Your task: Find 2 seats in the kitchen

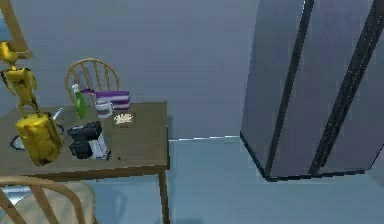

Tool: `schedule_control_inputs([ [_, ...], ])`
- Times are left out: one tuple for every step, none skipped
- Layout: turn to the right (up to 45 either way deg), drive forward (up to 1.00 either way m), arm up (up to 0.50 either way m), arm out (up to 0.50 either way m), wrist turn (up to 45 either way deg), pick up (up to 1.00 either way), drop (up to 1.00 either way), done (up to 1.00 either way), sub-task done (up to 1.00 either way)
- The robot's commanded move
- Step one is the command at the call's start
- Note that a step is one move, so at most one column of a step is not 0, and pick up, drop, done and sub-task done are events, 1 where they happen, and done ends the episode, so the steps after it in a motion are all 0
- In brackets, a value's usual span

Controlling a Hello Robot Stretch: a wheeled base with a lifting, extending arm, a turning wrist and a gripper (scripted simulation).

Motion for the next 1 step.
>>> schedule_control_inputs([
  [18.0, 0.0, 0.0, 0.0, 0.0, 0.0, 0.0, 0.0, 0.0],
])
